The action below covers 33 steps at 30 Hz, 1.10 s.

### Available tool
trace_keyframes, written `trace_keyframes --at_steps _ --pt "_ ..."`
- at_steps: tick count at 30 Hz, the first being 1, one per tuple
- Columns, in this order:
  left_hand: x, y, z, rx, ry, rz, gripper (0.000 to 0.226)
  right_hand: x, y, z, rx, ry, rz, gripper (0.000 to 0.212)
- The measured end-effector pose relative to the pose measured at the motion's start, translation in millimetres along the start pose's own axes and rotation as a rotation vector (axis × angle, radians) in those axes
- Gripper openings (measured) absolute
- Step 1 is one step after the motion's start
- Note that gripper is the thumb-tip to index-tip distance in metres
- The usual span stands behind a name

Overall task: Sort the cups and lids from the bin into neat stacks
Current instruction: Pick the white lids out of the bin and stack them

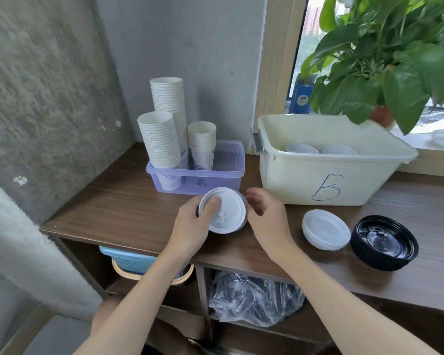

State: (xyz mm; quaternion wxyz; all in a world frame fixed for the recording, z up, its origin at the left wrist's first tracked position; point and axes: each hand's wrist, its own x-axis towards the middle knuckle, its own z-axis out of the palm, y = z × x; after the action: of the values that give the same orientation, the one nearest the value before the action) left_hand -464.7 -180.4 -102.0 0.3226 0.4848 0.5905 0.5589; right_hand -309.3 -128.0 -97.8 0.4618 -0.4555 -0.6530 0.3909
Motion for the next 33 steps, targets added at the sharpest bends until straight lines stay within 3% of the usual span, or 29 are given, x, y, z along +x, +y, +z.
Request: trace_keyframes --at_steps 6,9,12,16,19,24,27,30,33 --pt "-6 5 13 -0.081 -0.073 0.082 0.035 -10 -1 -14 0.108 0.059 -0.027 0.017" --pt "-9 8 24 -0.097 -0.144 0.140 0.029 -17 2 -25 0.205 0.044 -0.018 0.021" --pt "-9 9 34 -0.114 -0.191 0.180 0.024 -20 8 -34 0.207 -0.022 -0.027 0.049" --pt "-9 7 44 -0.095 -0.160 0.154 0.044 -20 12 -36 0.036 -0.067 -0.032 0.077" --pt "-11 7 49 0.012 -0.136 0.158 0.050 -19 11 -33 -0.034 -0.050 -0.066 0.072" --pt "-11 0 49 0.017 -0.182 0.204 0.038 -16 9 -31 0.005 0.011 -0.104 0.046" --pt "-11 1 49 0.027 -0.169 0.222 0.056 -17 7 -30 0.025 0.014 -0.104 0.050" --pt "-13 0 51 0.059 -0.170 0.255 0.040 -16 7 -29 -0.013 0.034 -0.131 0.060" --pt "-15 1 52 0.071 -0.169 0.294 0.024 -14 8 -26 -0.084 0.068 -0.195 0.054"
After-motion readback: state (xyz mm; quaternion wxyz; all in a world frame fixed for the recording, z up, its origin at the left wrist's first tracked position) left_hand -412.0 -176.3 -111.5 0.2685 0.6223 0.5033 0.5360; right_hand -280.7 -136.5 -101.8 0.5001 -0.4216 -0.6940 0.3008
